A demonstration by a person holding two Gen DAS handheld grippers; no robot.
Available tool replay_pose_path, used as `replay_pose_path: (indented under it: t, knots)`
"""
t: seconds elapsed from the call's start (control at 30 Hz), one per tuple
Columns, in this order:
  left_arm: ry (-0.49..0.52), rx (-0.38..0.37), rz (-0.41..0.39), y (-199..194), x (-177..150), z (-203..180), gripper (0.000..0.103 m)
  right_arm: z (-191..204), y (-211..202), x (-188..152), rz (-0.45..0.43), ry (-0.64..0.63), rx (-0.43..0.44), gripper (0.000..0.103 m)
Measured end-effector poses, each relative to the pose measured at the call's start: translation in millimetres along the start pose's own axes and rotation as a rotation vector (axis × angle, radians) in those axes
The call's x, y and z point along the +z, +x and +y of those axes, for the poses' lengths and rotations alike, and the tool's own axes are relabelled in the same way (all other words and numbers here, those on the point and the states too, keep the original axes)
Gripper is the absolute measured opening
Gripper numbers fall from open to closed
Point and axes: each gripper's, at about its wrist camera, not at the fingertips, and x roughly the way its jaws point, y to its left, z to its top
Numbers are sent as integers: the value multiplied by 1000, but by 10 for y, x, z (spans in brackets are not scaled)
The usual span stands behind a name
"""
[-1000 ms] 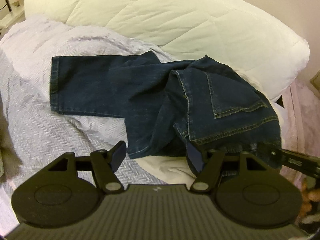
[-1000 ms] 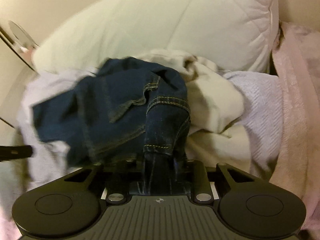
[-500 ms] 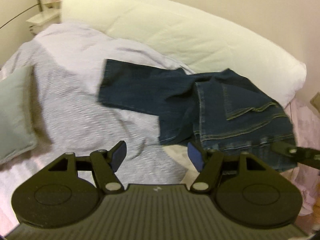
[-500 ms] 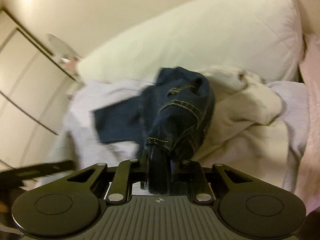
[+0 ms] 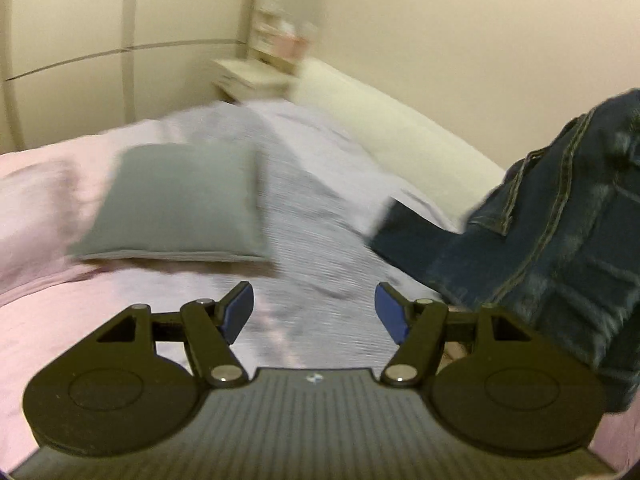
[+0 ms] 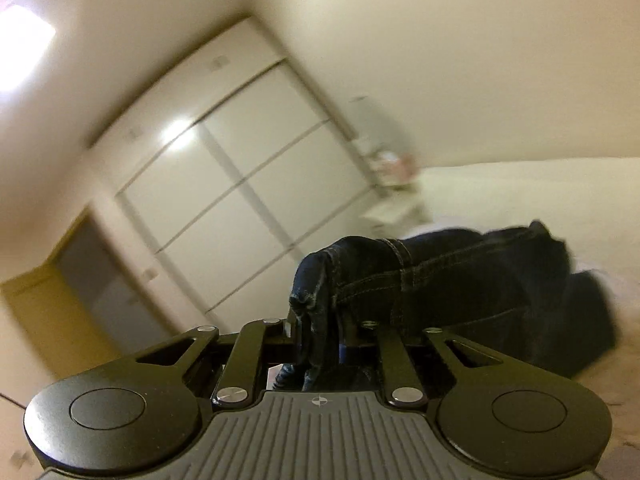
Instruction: Fold clothes
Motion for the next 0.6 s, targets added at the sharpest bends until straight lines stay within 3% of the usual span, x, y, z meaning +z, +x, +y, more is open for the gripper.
replay_pose_path:
  t: [0.17,0.33,0.5,0.6]
  knots:
    - [-156,138,-80,-990,-363,1056,64,868,375,-173,30,58,168,13]
    - [-269,288,-151,-1889,-715,1922,63,1954,761,-165,38,87,413,13]
    - [-391,442,-236,-2744,-1004,2564,63,3101,1120,19,38,164,649,13]
    - [-435,517,-281,-3198,-1137,2810,62,3565,1161,212,34,249,780,13]
